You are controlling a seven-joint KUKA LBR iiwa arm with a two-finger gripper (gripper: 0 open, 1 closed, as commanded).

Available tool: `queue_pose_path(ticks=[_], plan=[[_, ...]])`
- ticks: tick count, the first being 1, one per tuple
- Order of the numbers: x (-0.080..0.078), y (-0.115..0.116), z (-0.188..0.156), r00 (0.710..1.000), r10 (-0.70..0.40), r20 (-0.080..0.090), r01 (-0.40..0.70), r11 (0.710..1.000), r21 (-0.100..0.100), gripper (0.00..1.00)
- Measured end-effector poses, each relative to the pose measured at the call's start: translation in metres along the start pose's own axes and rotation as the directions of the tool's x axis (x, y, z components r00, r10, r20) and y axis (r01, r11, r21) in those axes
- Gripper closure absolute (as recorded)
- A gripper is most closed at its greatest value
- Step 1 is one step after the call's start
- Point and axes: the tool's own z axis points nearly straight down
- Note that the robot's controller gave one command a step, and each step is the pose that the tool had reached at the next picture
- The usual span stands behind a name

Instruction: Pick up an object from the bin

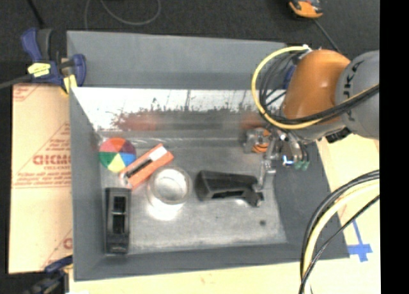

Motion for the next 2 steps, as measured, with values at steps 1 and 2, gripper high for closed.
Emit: queue_pose_path(ticks=[1, 2], plan=[[-0.002, 0.0, -0.005, 1.0, -0.001, 0.008, 0.001, 1.0, 0.001, 0.0], [-0.006, 0.011, 0.013, 0.998, -0.055, 0.015, 0.055, 0.998, 0.004, 0.0]])
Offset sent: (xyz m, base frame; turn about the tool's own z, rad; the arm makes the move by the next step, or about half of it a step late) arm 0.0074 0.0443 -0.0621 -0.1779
